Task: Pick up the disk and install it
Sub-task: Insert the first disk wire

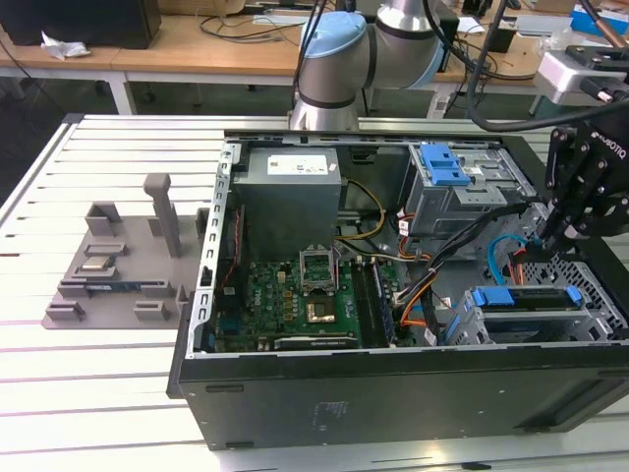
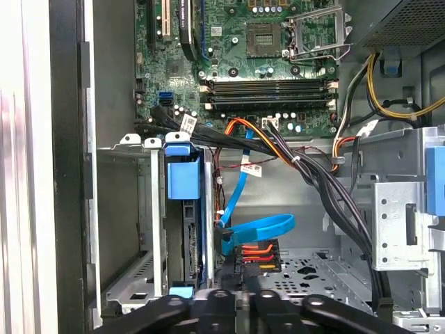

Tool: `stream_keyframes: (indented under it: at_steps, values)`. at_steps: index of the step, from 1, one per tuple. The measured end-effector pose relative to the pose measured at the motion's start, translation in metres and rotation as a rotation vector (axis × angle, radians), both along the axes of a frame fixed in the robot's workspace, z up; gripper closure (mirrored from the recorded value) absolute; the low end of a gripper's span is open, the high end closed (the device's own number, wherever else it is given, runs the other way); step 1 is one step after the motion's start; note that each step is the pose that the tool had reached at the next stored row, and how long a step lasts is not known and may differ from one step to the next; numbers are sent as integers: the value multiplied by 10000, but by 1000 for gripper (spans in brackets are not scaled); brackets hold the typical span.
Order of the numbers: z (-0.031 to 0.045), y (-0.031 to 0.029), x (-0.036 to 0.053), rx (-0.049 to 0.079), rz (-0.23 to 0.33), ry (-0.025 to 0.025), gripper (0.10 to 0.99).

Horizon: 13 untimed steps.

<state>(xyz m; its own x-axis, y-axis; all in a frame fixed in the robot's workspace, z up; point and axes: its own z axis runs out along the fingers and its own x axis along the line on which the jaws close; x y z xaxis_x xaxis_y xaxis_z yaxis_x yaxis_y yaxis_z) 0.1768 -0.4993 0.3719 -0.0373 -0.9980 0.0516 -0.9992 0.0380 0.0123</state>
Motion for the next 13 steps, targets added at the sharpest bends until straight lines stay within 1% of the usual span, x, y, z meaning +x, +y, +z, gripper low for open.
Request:
stream_keyframes:
  at_steps: [2, 6, 8, 10, 13]
  values:
    - [0, 0, 0, 0, -1, 0, 784]
    - [-37, 0, 0, -20, 0, -1, 784]
    - [-84, 0, 0, -36, 0, 0, 784]
    - [-129, -3, -9, -104, -1, 0, 784]
    - [-148, -18, -31, -203, 1, 0, 784]
